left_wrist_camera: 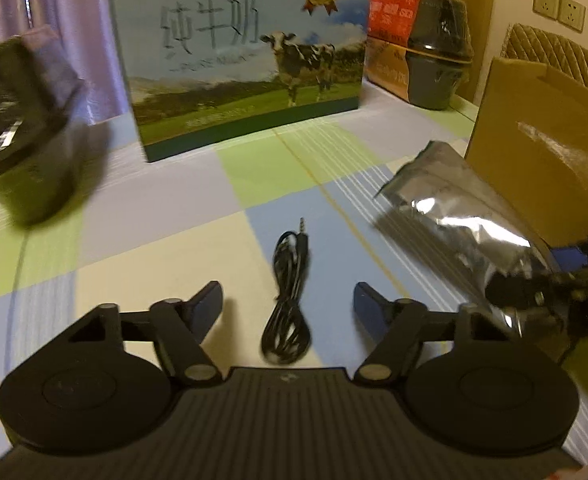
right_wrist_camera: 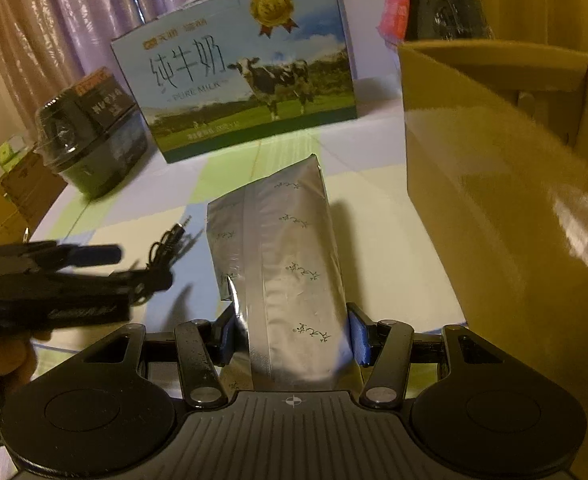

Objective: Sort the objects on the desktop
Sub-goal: 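Grasp the black earphone cable with the left tool while the right tool holds the foil bag, then carry the foil bag and cable over the cardboard box with both tools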

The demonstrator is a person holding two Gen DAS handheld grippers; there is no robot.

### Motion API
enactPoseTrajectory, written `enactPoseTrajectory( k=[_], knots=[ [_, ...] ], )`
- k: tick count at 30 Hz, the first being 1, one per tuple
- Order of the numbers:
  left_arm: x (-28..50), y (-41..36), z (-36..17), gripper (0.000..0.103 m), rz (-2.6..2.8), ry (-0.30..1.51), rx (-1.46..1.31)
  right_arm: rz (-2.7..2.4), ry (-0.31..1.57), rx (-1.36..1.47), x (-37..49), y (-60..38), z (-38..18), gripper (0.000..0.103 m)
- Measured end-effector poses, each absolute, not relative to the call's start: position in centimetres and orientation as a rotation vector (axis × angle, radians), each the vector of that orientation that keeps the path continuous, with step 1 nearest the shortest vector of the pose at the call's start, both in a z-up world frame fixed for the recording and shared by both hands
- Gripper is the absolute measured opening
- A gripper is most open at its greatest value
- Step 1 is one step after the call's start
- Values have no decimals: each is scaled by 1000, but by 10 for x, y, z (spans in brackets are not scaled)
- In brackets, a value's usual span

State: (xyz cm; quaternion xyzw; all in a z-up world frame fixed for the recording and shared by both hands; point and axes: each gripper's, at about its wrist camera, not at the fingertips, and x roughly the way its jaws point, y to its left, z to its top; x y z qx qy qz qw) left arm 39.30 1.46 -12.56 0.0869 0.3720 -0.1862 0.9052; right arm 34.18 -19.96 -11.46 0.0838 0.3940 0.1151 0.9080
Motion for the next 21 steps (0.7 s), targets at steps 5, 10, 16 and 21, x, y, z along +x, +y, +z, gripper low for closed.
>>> enactPoseTrajectory(
  k=[5,10,16,21],
  knots=[
    [406,8,-135,37,-362,777,157,245,801,176,343,-202,-116,51],
    [397,13,-131,10,-307,813,112,249,796,170,339,-202,-117,51],
    [354,3,-124,10,-314,872,167,272,814,180,323,-198,-112,51],
    [297,7,-112,10,-316,911,132,293,819,211,280,-200,-100,51]
  ],
)
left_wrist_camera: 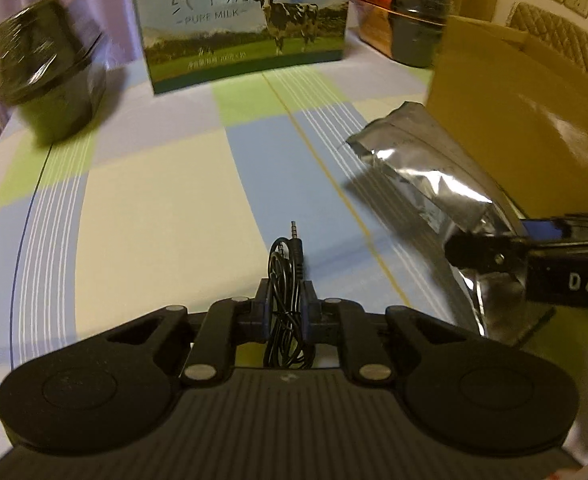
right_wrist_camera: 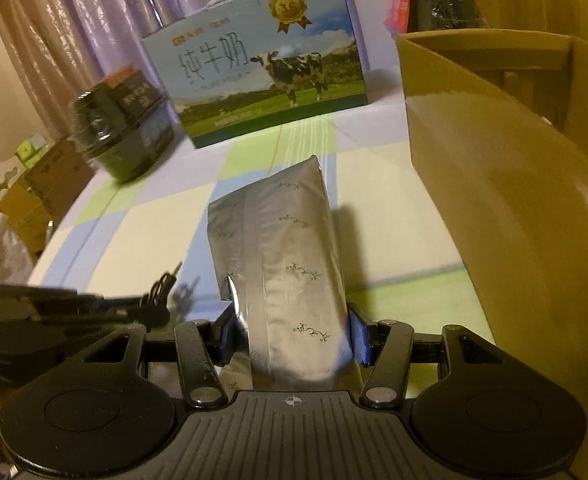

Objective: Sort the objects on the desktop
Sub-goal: 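Carry the foil bag and cable over the cardboard box with both tools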

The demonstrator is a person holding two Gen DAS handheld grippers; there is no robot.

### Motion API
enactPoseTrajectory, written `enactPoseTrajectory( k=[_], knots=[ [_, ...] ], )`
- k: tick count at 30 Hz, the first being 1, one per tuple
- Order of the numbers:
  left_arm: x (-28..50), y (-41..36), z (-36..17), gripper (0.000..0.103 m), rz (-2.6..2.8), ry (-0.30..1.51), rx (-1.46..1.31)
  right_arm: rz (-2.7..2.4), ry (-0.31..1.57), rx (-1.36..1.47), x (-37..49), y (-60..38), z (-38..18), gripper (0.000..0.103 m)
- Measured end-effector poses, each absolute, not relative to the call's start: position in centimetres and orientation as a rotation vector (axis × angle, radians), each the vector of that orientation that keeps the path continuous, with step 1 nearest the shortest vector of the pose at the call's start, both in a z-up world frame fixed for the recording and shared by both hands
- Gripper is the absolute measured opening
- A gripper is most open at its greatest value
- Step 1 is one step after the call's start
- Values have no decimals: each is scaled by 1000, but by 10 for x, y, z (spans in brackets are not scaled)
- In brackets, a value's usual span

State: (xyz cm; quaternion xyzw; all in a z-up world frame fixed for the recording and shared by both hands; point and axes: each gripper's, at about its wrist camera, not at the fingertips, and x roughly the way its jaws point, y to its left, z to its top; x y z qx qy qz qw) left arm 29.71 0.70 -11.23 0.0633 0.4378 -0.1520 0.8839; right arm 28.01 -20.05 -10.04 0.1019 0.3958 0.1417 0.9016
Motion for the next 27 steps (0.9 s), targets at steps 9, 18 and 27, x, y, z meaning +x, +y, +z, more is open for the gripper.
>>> enactPoseTrajectory(
  k=[9,18,27],
  knots=[
    [187,8,-95,10,-292,923,49,299,859,242,169,-212,-92,51],
    [131,-9,-92,10,-267,956,-2,293,861,212,118,-220,-83,51],
    [92,-24,-57,10,-259,905,-18,289,810,222,81,-233,-58,51]
  ],
)
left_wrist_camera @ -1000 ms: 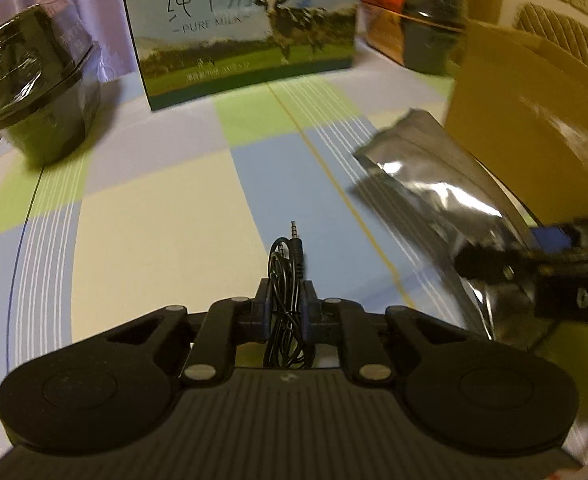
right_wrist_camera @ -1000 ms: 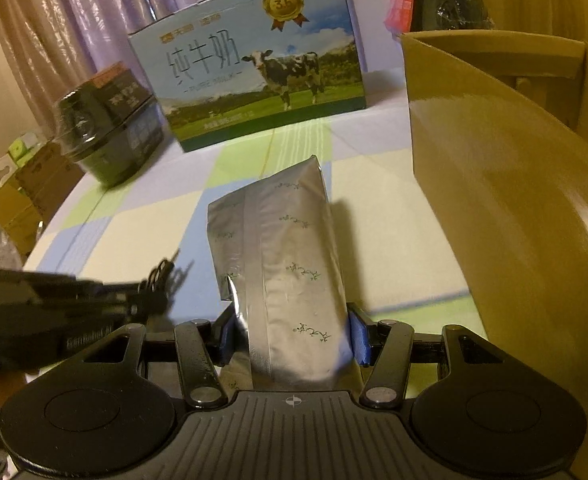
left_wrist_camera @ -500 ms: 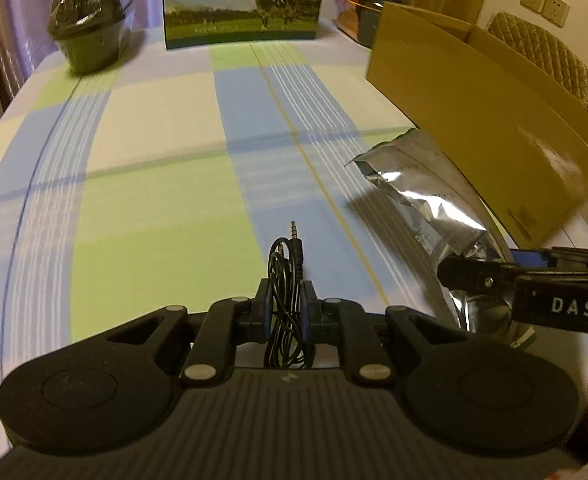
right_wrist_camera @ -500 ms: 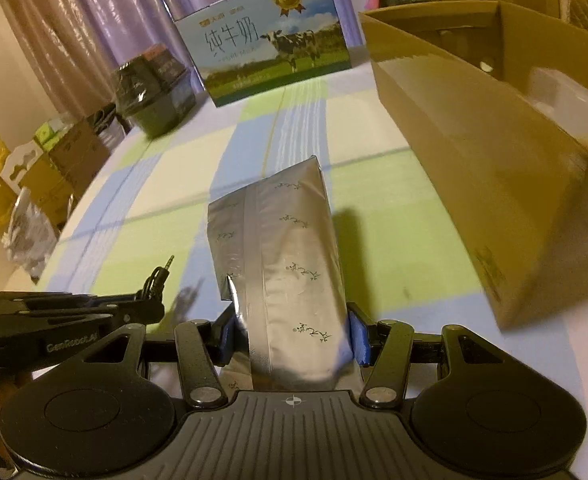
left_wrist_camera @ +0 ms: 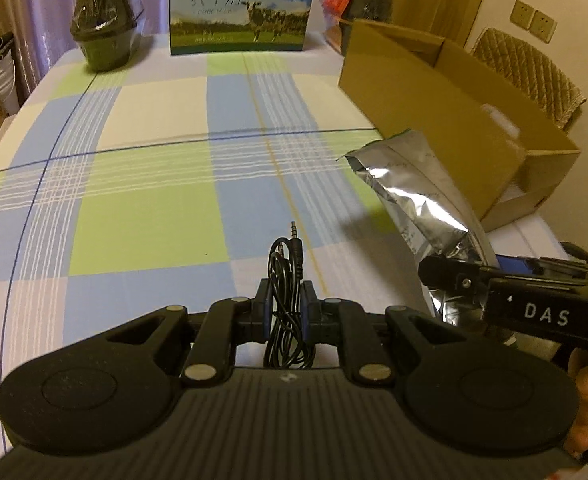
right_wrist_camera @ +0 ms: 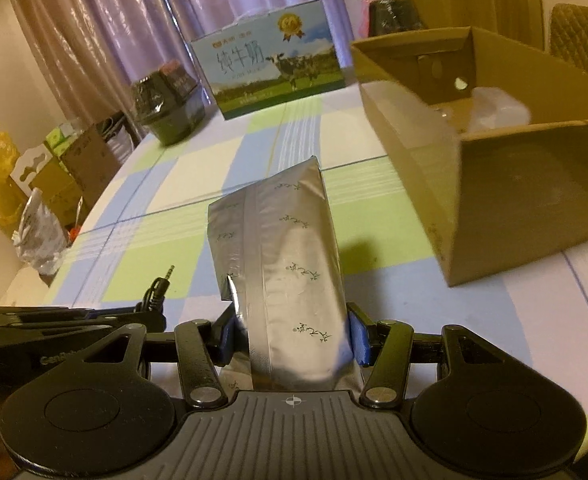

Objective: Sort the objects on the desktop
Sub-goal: 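Carry the foil bag and cable over the cardboard box with both tools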

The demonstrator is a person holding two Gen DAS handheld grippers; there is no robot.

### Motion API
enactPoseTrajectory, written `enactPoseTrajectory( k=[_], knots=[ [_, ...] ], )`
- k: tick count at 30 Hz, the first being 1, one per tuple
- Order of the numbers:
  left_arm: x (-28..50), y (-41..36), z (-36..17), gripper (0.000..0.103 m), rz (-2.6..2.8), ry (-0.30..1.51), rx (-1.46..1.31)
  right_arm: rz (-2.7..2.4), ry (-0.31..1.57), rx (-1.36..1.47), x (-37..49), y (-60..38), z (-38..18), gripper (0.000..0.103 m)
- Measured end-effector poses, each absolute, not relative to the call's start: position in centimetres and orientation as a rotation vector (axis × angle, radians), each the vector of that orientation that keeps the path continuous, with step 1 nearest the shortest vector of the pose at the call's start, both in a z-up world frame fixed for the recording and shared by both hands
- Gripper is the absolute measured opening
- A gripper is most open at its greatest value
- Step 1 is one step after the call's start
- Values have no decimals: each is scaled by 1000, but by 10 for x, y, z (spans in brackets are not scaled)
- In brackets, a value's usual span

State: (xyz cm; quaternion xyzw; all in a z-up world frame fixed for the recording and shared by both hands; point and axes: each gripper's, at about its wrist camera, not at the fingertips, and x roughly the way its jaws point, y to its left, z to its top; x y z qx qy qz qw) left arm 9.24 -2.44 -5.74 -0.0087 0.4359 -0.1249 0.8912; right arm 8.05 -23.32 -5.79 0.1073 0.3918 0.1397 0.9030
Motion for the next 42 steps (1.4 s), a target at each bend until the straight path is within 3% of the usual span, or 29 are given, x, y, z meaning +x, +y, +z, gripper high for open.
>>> enactPoseTrajectory(
  k=[21,42],
  knots=[
    [54,-56,-14,10,-292,825,-10,262,735,237,39,-270,-18,51],
    [74,-101,30,10,-383,739,-25,212,619,292,45,-311,29,51]
  ],
)
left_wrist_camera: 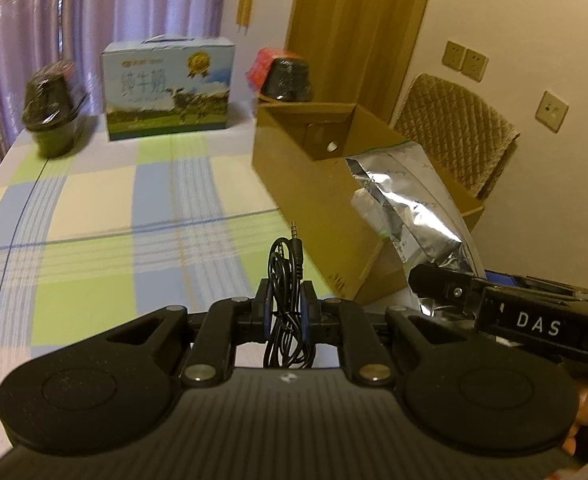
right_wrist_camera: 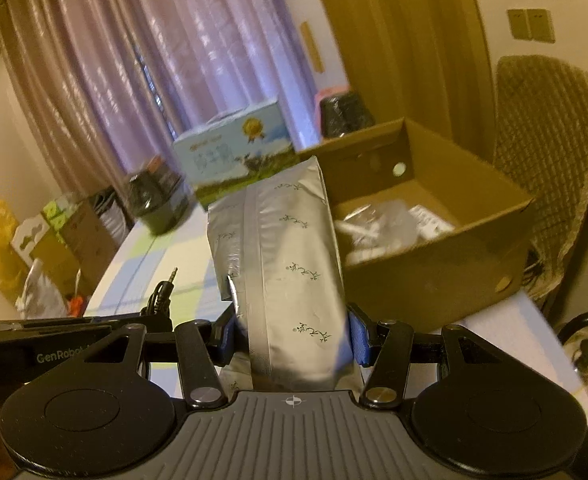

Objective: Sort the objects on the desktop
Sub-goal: 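Carry the foil bag and cable over the cardboard box with both tools, then lower the cable into the box and open the left tool while the right tool holds the bag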

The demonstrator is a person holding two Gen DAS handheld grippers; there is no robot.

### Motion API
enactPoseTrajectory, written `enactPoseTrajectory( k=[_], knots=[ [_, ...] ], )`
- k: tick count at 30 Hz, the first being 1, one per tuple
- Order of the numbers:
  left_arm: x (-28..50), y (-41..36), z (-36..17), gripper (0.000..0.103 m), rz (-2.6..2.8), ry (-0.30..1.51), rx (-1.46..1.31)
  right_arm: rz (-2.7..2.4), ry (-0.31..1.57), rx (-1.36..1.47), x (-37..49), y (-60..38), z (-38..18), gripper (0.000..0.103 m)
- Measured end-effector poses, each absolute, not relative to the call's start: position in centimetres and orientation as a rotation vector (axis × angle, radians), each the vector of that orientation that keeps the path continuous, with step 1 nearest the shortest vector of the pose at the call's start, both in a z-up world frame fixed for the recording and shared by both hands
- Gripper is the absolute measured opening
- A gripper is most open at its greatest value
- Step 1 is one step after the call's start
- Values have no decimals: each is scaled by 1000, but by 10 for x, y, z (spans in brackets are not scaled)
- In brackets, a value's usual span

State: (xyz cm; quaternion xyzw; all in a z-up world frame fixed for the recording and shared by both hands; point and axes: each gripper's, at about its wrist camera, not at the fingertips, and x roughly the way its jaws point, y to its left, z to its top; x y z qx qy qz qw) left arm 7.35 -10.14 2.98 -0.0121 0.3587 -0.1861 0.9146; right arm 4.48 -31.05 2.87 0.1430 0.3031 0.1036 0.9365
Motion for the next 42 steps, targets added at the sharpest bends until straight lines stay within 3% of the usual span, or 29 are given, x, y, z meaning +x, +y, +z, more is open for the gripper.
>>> enactPoseTrajectory(
  k=[15,42],
  knots=[
    [104,-167,54,10,-491,691,-7,94,554,312,62,-381,51,51],
    [138,-206,39,10,-534,718,24,48,540,297,97,-422,52,51]
  ],
)
